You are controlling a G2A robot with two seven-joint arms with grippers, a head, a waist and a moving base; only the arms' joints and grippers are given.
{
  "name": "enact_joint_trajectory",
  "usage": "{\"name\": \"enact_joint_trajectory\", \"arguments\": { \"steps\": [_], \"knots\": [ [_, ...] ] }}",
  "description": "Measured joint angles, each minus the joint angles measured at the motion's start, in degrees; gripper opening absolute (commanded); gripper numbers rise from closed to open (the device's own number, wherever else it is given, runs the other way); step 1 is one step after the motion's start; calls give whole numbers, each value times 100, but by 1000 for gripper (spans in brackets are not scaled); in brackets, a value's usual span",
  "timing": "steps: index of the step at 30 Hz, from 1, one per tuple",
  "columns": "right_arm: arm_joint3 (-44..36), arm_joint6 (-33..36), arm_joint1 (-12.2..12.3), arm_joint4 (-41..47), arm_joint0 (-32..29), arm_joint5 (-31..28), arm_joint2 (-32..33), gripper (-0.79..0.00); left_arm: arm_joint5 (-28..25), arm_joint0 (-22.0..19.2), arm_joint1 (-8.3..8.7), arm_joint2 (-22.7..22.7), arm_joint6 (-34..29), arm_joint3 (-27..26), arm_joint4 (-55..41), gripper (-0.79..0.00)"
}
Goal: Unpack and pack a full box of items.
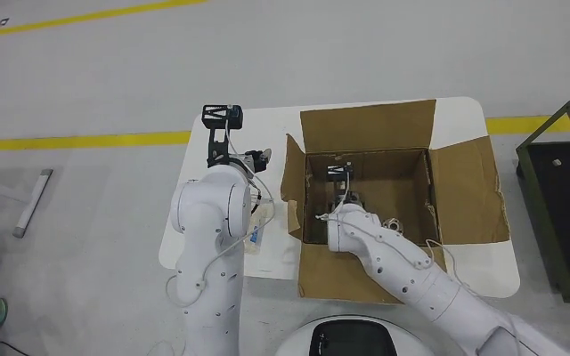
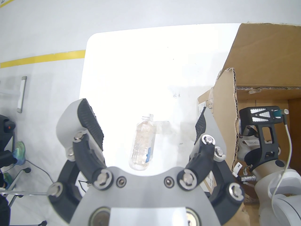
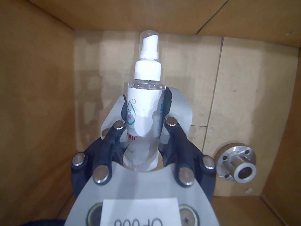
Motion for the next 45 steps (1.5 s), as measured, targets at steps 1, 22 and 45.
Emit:
{"name": "enact_joint_trajectory", "arguments": {
  "steps": [1, 22, 45],
  "knots": [
    [-242, -60, 30, 45, -119, -12, 152, -785, 0, 0, 0, 0, 0, 0, 0, 0],
    [-5038, -1858, 523, 3799, -3818, -2574, 5561, -785, 0, 0, 0, 0, 0, 0, 0, 0],
    [-4928, -436, 814, 1217, -5622, -3243, 6818, -785, 0, 0, 0, 0, 0, 0, 0, 0]
  ]
}}
